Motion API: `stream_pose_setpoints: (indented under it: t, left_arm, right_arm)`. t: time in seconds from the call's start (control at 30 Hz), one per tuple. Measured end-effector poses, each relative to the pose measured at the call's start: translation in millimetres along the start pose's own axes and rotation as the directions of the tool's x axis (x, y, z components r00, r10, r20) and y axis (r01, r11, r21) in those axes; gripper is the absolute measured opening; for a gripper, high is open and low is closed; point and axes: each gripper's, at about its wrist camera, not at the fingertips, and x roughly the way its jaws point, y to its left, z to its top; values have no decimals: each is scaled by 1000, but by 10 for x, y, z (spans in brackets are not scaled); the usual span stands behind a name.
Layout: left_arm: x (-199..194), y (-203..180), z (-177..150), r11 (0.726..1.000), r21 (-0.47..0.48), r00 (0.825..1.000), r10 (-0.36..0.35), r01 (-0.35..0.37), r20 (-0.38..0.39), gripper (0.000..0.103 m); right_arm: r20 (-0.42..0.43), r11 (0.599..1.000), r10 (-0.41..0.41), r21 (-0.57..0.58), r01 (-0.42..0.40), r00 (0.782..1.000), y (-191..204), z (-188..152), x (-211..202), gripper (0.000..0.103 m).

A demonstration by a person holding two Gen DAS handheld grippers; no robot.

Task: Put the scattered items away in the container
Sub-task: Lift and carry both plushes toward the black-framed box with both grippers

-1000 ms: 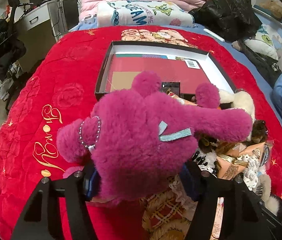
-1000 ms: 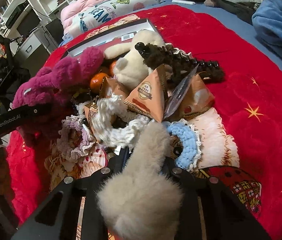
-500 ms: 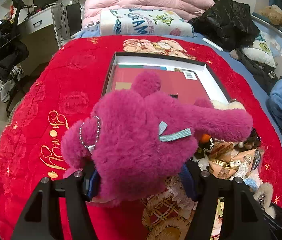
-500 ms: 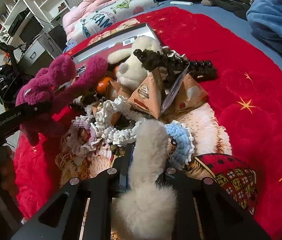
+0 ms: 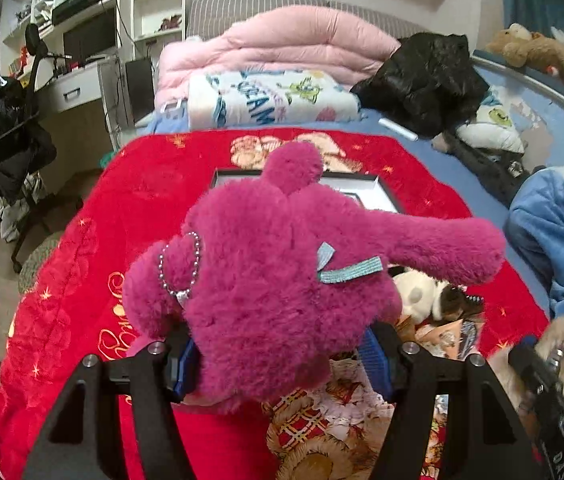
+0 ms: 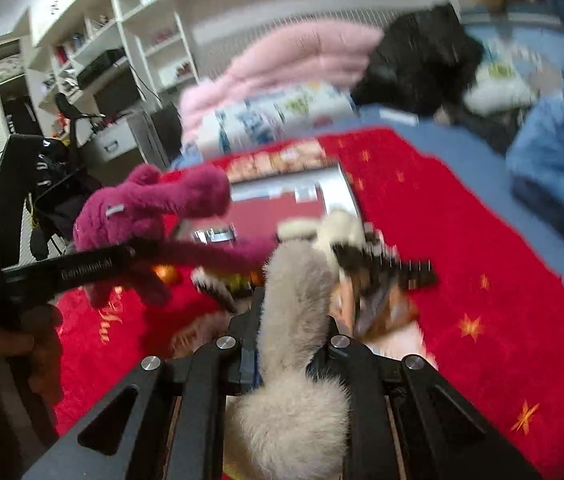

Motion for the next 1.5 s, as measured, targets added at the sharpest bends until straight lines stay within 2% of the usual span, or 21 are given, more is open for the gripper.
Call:
stream_pose_setpoints:
  t: [0.3,0.8,1.03,1.23,1.33,1.4,1.5]
  left_arm:
    - [-319,4,29,1000,1,998,-31,31,53,68]
    - [-399,-18,212,1000,-7,997,-29,29,66,68]
    - [-310,121,502,1000,-15,998,-6,7,69,68]
    - [-119,197,788,1000,-13,997,9,-8,74,68]
    - [-59,249,755,1000,-16,997,4,-3,78,68]
    - [-5,262,774,1000,-21,998,4,-3,56,68]
    - [109,298,720,999,-38,1000,3,-3,22,68]
  right_arm:
    - [69,1000,16,-12,-15,997,84,238,-201,14]
    - [114,997,55,-66,-48,992,202,680,-359,14]
    - [128,994,63,-101,-50,990,352,1078,-127,14]
    - [122,989,68,-138,-51,990,470,1352,180,9]
    - [91,988,78,-143,-65,993,417,1340,320,9]
    - [52,987,119,-118,-112,992,304,1243,390,10]
    - [26,986,123,-115,-119,992,159,1072,454,11]
